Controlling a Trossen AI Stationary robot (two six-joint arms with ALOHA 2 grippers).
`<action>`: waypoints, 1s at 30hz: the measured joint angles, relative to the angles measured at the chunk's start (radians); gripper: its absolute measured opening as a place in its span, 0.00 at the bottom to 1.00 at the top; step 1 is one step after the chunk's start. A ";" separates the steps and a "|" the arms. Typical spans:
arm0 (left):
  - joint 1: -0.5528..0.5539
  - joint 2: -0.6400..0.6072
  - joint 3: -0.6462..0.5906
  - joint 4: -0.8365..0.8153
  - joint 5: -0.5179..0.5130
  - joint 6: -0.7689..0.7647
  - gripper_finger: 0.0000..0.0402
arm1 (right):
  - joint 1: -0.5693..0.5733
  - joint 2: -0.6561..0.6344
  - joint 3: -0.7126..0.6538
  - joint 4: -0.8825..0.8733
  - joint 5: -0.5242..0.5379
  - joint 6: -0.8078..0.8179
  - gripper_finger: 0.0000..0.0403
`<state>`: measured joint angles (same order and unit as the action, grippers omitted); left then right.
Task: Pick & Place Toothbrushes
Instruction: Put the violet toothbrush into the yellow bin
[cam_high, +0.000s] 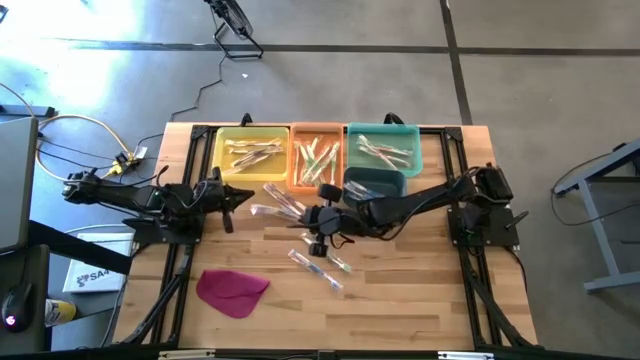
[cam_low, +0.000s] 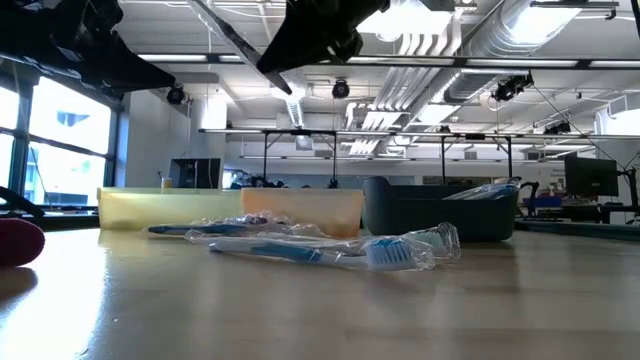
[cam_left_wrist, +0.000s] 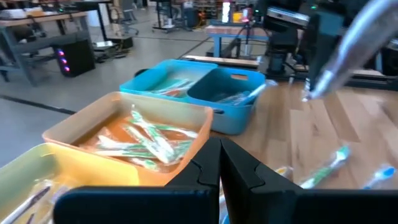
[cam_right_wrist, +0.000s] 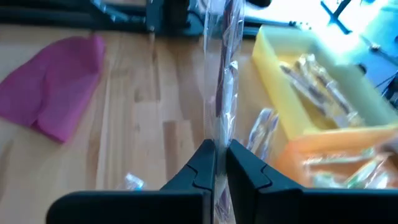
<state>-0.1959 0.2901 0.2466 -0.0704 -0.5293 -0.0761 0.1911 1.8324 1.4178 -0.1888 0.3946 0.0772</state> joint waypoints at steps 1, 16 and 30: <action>0.000 0.000 0.000 0.000 0.008 0.000 0.00 | -0.006 0.000 0.000 0.013 0.000 -0.009 0.03; -0.001 0.002 0.000 0.001 0.036 -0.008 0.00 | -0.069 0.000 0.000 0.120 -0.010 -0.020 0.03; 0.000 0.002 0.000 0.203 0.107 0.019 0.27 | -0.069 0.004 0.000 0.125 -0.012 -0.021 0.03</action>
<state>-0.1963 0.2924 0.2466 0.1323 -0.4221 -0.0569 0.1219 1.8362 1.4178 -0.0636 0.3824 0.0563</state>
